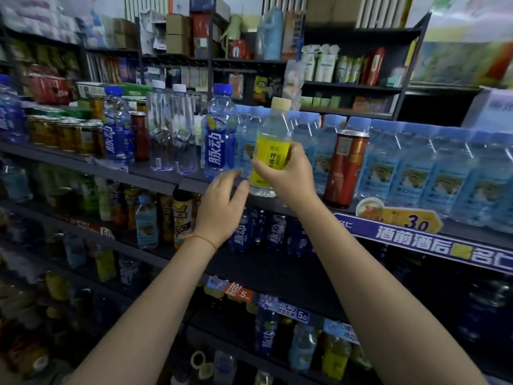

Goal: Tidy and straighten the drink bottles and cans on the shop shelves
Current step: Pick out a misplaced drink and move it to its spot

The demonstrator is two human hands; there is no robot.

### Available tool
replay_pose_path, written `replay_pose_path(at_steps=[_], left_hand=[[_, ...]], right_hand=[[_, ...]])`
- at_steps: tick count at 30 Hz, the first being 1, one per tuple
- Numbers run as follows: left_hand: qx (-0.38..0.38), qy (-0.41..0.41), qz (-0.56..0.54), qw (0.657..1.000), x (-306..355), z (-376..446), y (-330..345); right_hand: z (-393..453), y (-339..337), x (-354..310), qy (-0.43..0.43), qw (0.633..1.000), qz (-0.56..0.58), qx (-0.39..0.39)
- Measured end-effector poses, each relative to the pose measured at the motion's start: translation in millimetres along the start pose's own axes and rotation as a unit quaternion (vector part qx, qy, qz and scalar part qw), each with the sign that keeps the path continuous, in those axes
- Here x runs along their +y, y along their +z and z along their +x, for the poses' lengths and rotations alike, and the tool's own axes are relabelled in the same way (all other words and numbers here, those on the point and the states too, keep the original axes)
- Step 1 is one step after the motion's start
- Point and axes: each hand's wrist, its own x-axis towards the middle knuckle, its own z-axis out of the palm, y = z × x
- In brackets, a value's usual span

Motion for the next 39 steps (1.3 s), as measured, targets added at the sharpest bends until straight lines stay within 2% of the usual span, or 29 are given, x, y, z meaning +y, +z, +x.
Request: replay_pose_path(at_steps=[3,5,8,12,16,19,21,24,27,30,33,36,39], left_hand=[[-0.023,0.051,-0.115,0.992,53,-1,5],[-0.003,0.085,-0.156,0.984,87,-4,19],[0.034,0.130,-0.174,0.976,138,-11,63],[0.027,0.141,-0.194,0.971,208,-29,143],[-0.043,0.147,-0.182,0.971,277,-52,225],[-0.109,0.158,-0.208,0.959,328,-73,275],[-0.129,0.169,-0.218,0.953,355,-81,304],[-0.125,0.168,-0.139,0.968,378,-78,334],[-0.118,0.114,-0.014,0.986,390,-70,350],[-0.078,0.115,0.074,0.988,395,-67,367],[-0.031,0.086,0.106,0.990,393,-65,381],[-0.006,0.098,0.124,0.988,389,-67,387],[-0.004,0.094,0.116,0.989,385,-68,387]], right_hand=[[-21,-41,-15,-0.047,0.997,0.062,-0.024],[-31,-76,-18,-0.090,0.994,0.064,-0.021],[-40,-141,-6,-0.118,0.991,0.056,-0.007],[-52,-239,35,-0.116,0.992,0.045,0.011],[-71,-338,86,-0.122,0.989,0.056,0.070],[-83,-398,114,-0.134,0.980,0.063,0.130],[-86,-432,127,-0.135,0.979,0.055,0.142],[-85,-473,145,-0.133,0.978,0.032,0.157],[-79,-501,162,-0.109,0.977,0.019,0.184],[-71,-519,175,-0.067,0.976,-0.022,0.206],[-61,-528,189,0.000,0.981,-0.077,0.176],[-51,-528,203,0.071,0.980,-0.130,0.133],[-42,-522,209,0.089,0.978,-0.156,0.106]])
